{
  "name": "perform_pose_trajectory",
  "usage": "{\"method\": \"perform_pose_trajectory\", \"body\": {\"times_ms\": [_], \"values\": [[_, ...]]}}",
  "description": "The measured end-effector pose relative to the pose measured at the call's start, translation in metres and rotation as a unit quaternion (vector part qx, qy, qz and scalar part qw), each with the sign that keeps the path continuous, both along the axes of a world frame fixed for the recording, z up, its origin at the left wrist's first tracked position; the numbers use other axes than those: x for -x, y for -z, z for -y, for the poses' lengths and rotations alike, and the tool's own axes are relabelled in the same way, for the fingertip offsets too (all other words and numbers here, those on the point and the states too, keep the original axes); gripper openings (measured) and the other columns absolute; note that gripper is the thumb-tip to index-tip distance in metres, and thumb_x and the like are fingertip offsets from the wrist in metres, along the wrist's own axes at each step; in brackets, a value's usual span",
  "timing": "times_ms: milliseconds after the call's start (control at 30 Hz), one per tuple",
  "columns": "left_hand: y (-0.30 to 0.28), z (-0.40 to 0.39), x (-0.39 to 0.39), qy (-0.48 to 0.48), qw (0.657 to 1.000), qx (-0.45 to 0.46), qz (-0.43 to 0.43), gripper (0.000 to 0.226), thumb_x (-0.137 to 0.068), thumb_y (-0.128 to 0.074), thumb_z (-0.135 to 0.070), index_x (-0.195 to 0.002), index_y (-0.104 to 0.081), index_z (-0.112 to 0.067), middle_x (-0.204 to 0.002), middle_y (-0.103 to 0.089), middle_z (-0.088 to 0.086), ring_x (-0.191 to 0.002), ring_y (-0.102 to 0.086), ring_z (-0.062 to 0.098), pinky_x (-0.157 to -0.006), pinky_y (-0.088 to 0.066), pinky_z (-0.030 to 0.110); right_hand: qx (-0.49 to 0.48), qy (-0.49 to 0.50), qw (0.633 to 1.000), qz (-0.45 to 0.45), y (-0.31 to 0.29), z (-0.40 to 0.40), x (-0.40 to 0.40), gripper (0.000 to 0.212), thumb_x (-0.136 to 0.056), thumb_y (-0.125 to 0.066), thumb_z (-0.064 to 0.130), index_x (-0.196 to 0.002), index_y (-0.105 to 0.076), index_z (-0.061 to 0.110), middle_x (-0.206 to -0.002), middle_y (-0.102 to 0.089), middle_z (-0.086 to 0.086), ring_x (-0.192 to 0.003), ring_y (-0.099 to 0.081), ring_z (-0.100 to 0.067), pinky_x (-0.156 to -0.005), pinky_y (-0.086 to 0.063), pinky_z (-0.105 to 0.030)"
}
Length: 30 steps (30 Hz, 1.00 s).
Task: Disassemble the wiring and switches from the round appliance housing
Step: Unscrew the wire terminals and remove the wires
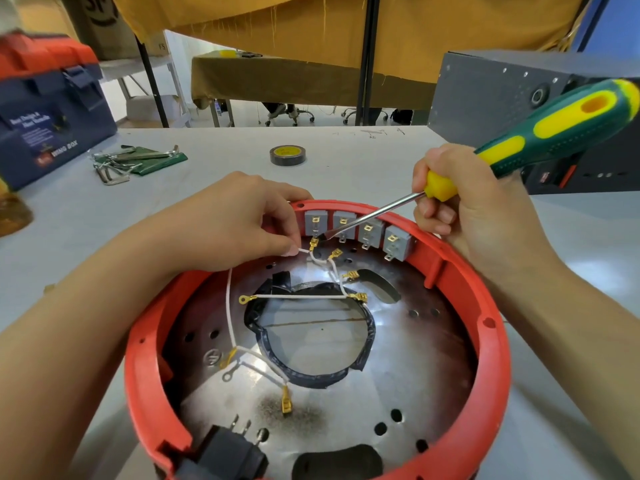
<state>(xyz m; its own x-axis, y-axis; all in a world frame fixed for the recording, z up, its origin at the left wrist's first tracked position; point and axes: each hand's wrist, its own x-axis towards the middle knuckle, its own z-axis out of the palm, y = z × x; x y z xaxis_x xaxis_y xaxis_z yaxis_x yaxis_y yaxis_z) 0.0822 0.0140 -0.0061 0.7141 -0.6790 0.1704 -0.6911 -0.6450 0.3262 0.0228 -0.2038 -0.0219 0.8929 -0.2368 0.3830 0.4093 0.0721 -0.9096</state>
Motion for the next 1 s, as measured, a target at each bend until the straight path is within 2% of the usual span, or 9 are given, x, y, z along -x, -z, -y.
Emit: {"method": "perform_pose_trajectory", "body": {"times_ms": [67, 133, 300, 467, 634, 734, 867, 1000], "values": [[0.000, 0.000, 0.001, -0.001, 1.000, 0.001, 0.001, 0.012, -0.076, -0.073, -0.018, -0.071, -0.074, -0.028, -0.138, -0.050, -0.014, -0.114, -0.049, -0.002, -0.088, -0.034, 0.012, 0.006, 0.003, 1.000, 0.008, 0.000, 0.000, 0.001, 0.032, -0.077, -0.049, 0.016, -0.047, -0.060, 0.018, -0.045, -0.043, -0.002, -0.037, -0.032, -0.009, -0.039, -0.025, -0.016], [0.000, 0.000, 0.000, -0.001, 1.000, 0.000, 0.001, 0.011, -0.077, -0.073, -0.018, -0.071, -0.075, -0.028, -0.138, -0.050, -0.014, -0.115, -0.048, -0.002, -0.088, -0.033, 0.013, 0.006, 0.004, 1.000, 0.010, 0.001, 0.000, 0.001, 0.032, -0.077, -0.050, 0.016, -0.047, -0.060, 0.018, -0.045, -0.043, -0.002, -0.037, -0.032, -0.009, -0.039, -0.025, -0.016], [0.001, 0.000, -0.002, 0.003, 1.000, -0.003, -0.001, 0.012, -0.077, -0.073, -0.018, -0.071, -0.074, -0.028, -0.139, -0.049, -0.013, -0.109, -0.043, -0.009, -0.083, -0.030, 0.001, -0.004, -0.004, 1.000, -0.003, 0.002, -0.001, 0.001, 0.032, -0.077, -0.049, 0.017, -0.047, -0.059, 0.019, -0.042, -0.043, 0.000, -0.038, -0.029, -0.010, -0.038, -0.026, -0.017], [0.002, 0.000, -0.002, 0.005, 1.000, -0.006, 0.003, 0.012, -0.076, -0.072, -0.018, -0.070, -0.074, -0.028, -0.138, -0.050, -0.014, -0.107, -0.045, -0.010, -0.082, -0.028, -0.002, -0.001, -0.006, 1.000, -0.010, 0.002, -0.003, 0.001, 0.032, -0.078, -0.050, 0.017, -0.047, -0.058, 0.017, -0.040, -0.040, 0.000, -0.037, -0.028, -0.010, -0.037, -0.026, -0.016], [0.001, 0.000, 0.000, 0.009, 1.000, 0.002, -0.003, 0.012, -0.075, -0.072, -0.019, -0.068, -0.073, -0.028, -0.134, -0.051, -0.017, -0.114, -0.050, -0.002, -0.091, -0.035, 0.014, -0.034, -0.010, 0.999, -0.015, 0.003, -0.002, 0.001, 0.031, -0.076, -0.051, 0.020, -0.046, -0.058, 0.018, -0.043, -0.041, -0.002, -0.038, -0.027, -0.011, -0.037, -0.025, -0.017], [-0.001, 0.000, 0.002, 0.024, 0.999, 0.008, -0.030, 0.010, -0.074, -0.073, -0.020, -0.066, -0.073, -0.027, -0.122, -0.052, -0.027, -0.106, -0.054, -0.004, -0.090, -0.039, 0.016, -0.040, -0.010, 0.999, -0.011, 0.004, -0.001, 0.001, 0.031, -0.076, -0.051, 0.021, -0.046, -0.059, 0.018, -0.044, -0.042, -0.003, -0.038, -0.027, -0.011, -0.038, -0.025, -0.018], [-0.002, 0.001, 0.005, 0.023, 0.997, 0.032, -0.068, 0.010, -0.071, -0.071, -0.021, -0.062, -0.069, -0.024, -0.121, -0.051, -0.026, -0.105, -0.055, -0.002, -0.095, -0.043, 0.028, -0.026, -0.010, 1.000, -0.009, 0.004, 0.000, 0.001, 0.032, -0.077, -0.052, 0.021, -0.046, -0.059, 0.018, -0.044, -0.040, -0.004, -0.036, -0.028, -0.010, -0.037, -0.026, -0.017], [-0.003, 0.000, 0.008, 0.024, 0.991, 0.072, -0.105, 0.006, -0.065, -0.064, -0.025, -0.060, -0.067, -0.023, -0.126, -0.048, -0.028, -0.107, -0.054, -0.006, -0.095, -0.043, 0.027, -0.041, -0.015, 0.999, -0.010, 0.005, 0.000, 0.002, 0.032, -0.077, -0.053, 0.023, -0.047, -0.060, 0.017, -0.046, -0.041, -0.004, -0.036, -0.030, -0.010, -0.038, -0.028, -0.017]]}}
